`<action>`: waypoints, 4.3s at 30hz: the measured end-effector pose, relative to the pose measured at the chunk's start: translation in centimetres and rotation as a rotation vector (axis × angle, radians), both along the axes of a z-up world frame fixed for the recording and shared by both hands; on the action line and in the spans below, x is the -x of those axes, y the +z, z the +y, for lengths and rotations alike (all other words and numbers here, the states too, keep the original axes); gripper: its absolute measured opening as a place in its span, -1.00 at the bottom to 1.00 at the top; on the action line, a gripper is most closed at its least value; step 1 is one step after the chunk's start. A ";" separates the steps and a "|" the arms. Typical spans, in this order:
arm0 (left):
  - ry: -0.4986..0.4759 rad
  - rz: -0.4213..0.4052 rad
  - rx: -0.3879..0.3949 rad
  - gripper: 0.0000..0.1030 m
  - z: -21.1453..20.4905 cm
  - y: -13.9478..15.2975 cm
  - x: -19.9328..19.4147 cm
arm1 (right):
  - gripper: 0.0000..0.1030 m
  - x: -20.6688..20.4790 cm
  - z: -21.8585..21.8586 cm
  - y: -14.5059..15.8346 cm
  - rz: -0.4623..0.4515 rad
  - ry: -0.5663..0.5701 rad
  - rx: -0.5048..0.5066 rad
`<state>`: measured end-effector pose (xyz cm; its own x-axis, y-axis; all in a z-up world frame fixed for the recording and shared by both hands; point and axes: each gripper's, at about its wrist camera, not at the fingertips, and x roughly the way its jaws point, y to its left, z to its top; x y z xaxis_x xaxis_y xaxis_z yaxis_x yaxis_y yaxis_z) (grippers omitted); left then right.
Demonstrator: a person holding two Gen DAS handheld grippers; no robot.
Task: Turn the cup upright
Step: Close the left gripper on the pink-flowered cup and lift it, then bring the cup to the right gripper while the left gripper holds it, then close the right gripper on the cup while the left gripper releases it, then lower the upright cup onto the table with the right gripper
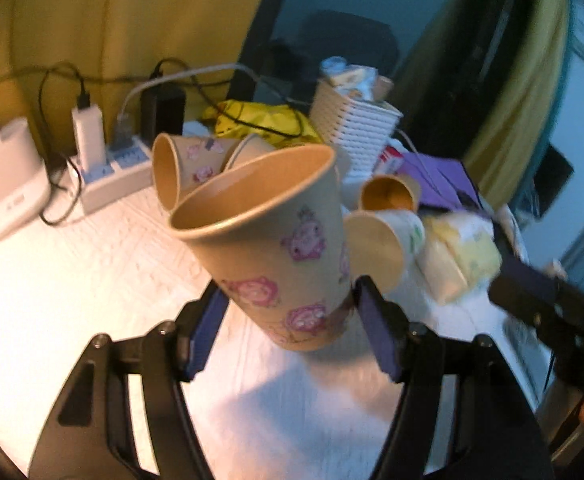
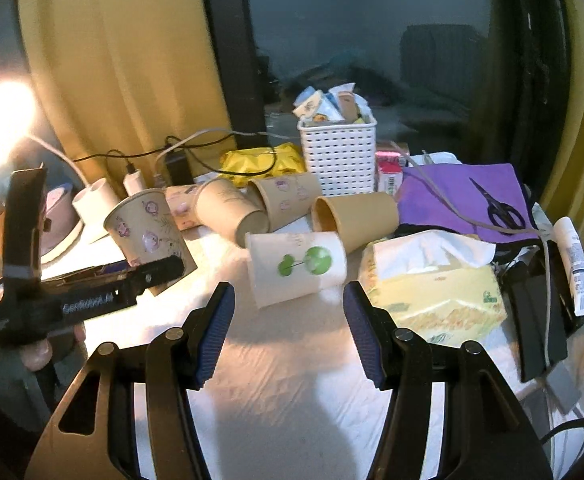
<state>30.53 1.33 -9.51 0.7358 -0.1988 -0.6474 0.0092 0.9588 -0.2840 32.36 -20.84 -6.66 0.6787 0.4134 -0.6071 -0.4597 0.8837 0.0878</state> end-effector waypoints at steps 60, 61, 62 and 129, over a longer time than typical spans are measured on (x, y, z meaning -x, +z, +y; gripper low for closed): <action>-0.539 -0.209 -0.306 0.29 -8.5 0.6 21.5 | 0.34 15.1 2.3 -0.8 0.137 0.328 -0.205; -0.537 -0.204 -0.298 0.29 -8.3 0.5 21.3 | 0.34 14.9 2.4 -0.9 0.140 0.328 -0.204; -0.533 -0.198 -0.293 0.29 -8.2 0.4 21.1 | 0.34 14.8 2.5 -1.0 0.142 0.328 -0.202; -0.048 -0.013 -0.040 0.68 4.9 -1.3 16.5 | 0.35 12.0 5.9 -5.2 0.021 0.135 -0.010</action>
<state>14.04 6.19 -10.82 0.7345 -0.2083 -0.6459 0.0587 0.9677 -0.2453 20.31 -14.93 -11.86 0.6041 0.5060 -0.6157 -0.5720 0.8132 0.1070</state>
